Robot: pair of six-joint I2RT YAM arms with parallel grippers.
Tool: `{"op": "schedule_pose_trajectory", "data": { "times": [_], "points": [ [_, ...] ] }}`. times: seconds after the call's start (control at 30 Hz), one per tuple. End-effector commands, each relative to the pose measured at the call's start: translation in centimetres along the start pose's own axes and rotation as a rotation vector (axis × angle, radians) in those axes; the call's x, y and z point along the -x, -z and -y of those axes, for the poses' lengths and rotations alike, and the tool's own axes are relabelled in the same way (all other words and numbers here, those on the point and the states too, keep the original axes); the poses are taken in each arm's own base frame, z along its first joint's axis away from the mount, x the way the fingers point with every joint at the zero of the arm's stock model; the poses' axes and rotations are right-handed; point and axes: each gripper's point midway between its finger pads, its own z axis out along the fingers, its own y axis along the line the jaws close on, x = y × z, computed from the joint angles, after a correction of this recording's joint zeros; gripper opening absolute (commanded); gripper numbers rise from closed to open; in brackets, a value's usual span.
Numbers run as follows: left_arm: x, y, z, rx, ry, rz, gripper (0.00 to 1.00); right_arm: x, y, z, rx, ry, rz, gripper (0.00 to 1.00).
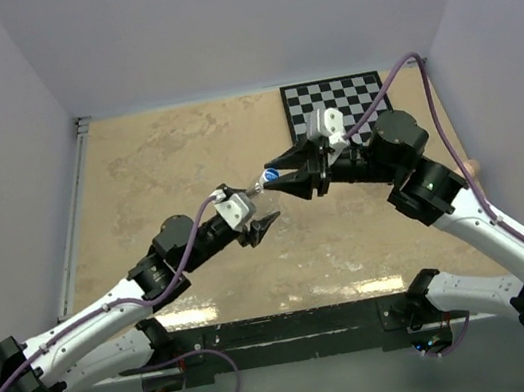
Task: Screw on the bottle caps
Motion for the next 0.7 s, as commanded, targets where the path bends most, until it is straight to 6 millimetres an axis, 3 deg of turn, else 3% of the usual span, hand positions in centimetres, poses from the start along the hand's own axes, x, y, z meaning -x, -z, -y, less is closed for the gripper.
{"op": "schedule_pose_trajectory", "data": {
  "times": [0.0,0.3,0.43,0.47,0.53,0.67],
  "points": [
    [5.7,0.2,-4.3,0.315,0.034,0.2,0.0,-4.5,-0.8,3.0,-0.206,-0.247,-0.068,0.0],
    [5.1,-0.9,-6.5,0.601,0.045,0.199,0.0,-5.9,-0.6,4.3,-0.325,-0.366,-0.049,0.0],
    [4.3,-1.2,-6.4,0.599,0.043,0.166,0.0,-4.4,-0.5,3.7,-0.284,-0.324,-0.003,0.0],
    [4.2,-1.2,-6.1,0.584,0.045,0.166,0.0,-3.7,-0.4,3.3,-0.263,-0.31,0.016,0.03],
    [4.1,-0.9,-5.6,0.545,0.051,0.165,0.0,-2.3,0.2,3.2,-0.265,-0.276,0.055,0.25],
    [3.2,-1.3,-4.6,0.409,0.069,0.116,0.0,0.5,1.3,2.6,-0.23,-0.174,0.112,0.43]
  ]
}}
